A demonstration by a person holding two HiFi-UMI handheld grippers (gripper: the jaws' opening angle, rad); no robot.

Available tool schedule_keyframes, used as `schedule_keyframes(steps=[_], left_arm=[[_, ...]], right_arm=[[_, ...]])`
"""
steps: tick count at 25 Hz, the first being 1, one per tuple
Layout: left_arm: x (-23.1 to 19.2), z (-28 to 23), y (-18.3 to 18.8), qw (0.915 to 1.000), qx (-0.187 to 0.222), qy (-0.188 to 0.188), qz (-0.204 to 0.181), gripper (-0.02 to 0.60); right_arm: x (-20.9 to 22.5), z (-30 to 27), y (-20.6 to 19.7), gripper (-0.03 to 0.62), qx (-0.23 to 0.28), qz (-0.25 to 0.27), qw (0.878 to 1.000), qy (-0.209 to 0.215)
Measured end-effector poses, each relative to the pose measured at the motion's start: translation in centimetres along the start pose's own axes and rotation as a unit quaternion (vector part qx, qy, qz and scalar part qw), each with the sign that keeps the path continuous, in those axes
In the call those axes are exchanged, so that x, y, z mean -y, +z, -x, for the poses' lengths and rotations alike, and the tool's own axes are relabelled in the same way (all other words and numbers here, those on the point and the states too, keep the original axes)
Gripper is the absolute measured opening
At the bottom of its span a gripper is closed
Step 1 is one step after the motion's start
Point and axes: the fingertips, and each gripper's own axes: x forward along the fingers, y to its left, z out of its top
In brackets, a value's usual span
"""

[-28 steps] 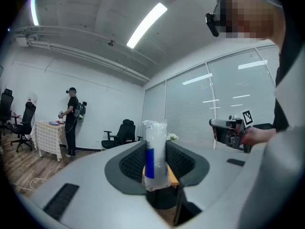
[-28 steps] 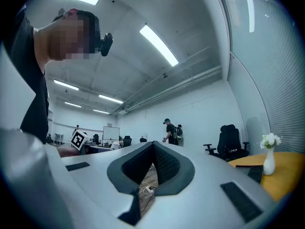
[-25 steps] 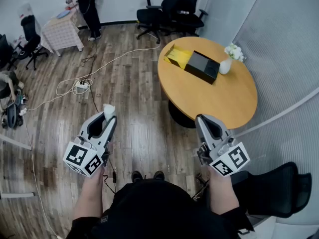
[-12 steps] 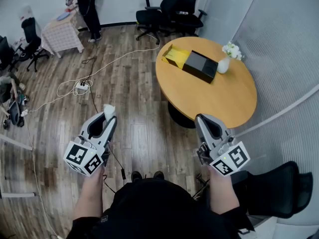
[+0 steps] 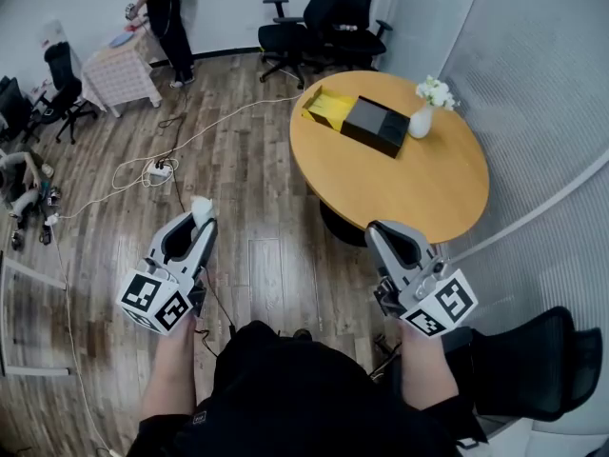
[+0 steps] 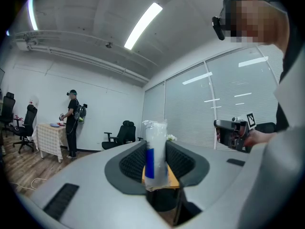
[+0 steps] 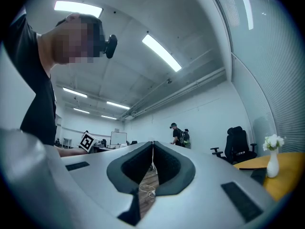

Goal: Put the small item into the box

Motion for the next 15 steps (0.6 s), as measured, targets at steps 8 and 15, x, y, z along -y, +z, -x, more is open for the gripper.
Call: schedule_keyframes(steps=[8,15], left_arm=[[-1.0,-1.0,-0.8,0.9999,-0.009,0.008,0.006,0.132],[-5.7,-3.9,-1.8,0.9998,-0.011,0.003,0.019,0.132]], right_arm=[[1.4,-0.4,-0.9,0.037,-0.006,-0.019,1.000,0.004],[3.6,-5.3,-2.8,0.037,-0.022,-0.027,0.999,0.003]])
